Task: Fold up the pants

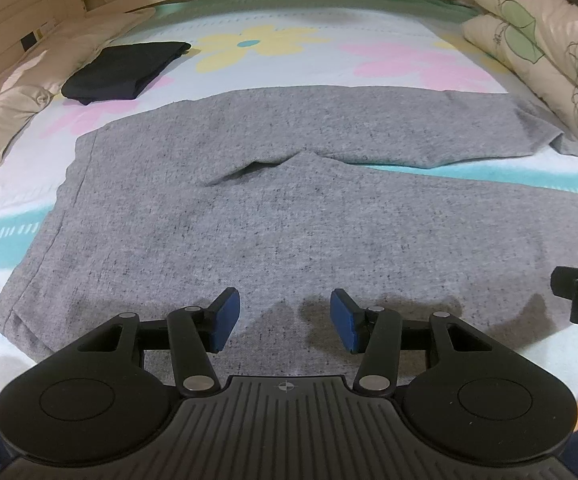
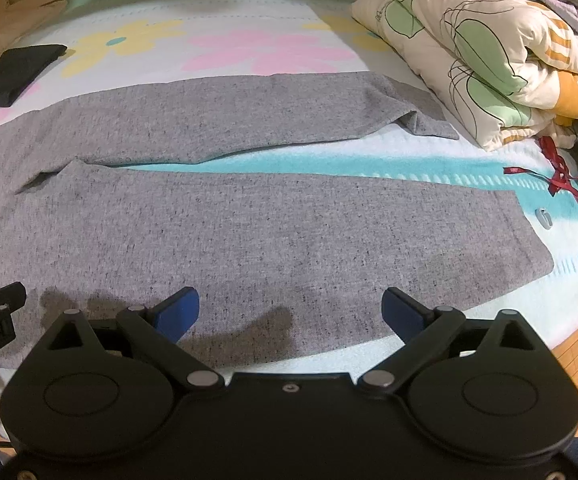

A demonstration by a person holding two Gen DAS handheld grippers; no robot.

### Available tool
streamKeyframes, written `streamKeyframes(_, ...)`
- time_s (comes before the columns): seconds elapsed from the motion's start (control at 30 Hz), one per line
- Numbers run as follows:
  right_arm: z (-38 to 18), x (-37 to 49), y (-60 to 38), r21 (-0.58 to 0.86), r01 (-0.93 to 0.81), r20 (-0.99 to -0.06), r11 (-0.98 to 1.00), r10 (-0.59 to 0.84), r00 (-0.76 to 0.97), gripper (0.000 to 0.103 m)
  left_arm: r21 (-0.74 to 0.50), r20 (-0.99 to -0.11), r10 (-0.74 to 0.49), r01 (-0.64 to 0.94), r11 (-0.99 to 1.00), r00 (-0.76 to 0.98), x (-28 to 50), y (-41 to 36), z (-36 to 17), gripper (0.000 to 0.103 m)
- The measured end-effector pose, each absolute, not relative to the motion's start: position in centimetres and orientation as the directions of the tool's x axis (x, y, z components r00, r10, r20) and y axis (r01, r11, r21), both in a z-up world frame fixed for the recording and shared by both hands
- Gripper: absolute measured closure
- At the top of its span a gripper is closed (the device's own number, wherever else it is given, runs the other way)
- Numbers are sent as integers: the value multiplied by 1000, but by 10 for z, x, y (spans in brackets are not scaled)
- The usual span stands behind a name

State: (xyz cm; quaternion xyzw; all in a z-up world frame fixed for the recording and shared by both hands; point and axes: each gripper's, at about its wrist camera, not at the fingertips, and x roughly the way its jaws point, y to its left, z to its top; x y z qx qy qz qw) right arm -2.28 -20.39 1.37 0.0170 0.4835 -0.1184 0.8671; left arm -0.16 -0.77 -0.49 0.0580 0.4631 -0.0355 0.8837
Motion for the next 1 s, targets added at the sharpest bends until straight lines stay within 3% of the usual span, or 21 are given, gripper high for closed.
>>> streamKeyframes(1.0, 13, -22, -201, -87, 220, -842, 972, -190, 505, 5, 63, -825, -13, 114, 991, 565, -2, -9, -5, 54)
